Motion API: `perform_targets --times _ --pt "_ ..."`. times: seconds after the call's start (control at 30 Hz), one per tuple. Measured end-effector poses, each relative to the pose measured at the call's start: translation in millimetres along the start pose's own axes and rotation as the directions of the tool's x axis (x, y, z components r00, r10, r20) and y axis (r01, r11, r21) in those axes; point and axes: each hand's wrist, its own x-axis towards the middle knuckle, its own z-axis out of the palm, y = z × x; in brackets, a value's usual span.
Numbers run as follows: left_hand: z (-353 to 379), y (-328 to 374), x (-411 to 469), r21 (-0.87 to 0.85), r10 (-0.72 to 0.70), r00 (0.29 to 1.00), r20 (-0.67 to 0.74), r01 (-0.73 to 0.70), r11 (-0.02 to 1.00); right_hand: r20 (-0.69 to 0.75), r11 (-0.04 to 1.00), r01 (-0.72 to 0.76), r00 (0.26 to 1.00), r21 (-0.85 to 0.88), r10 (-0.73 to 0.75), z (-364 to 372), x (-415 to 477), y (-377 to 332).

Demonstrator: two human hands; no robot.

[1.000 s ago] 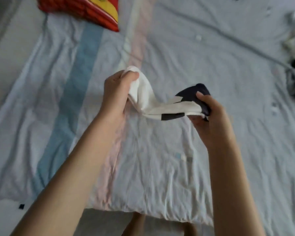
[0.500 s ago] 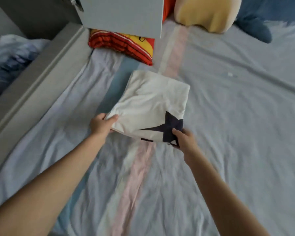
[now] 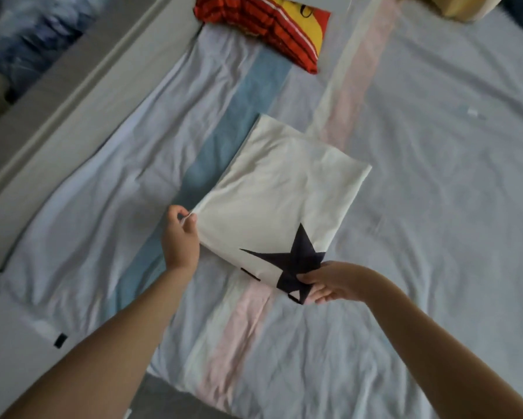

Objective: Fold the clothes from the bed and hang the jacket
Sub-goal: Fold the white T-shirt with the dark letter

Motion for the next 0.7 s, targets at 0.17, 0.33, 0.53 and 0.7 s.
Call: perform_targets --times 0.17,0.33,0.53,0.7 --pt "-3.8 -31.9 -18.3 0.125 -0.012 0.995 -0.102 0.025 0.992 -0.053 0.832 -0.194 0.979 -0.52 0.195 12.9 -4.8 -16.5" --pt "17.8 -22.8 -10.7 0.471 0.362 0.926 0.104 -0.366 0.802 -0.637 0.768 0.155 0.472 -0.621 -0.61 -0.1 23.9 -83.2" --pt "38.5 -46.2 0.5 0.603 0.316 0.888 0.335 -0.459 0.653 0.157 -0.124 0.098 0.514 -0.987 -0.843 -29.8 103.0 -154.3" --pt "44.1 -49.8 4.4 0.631 0.331 0.879 0.342 -0.476 0.613 -0.129 0.059 -0.129 0.638 -0.99 -0.759 -77.4 134.1 -197.5"
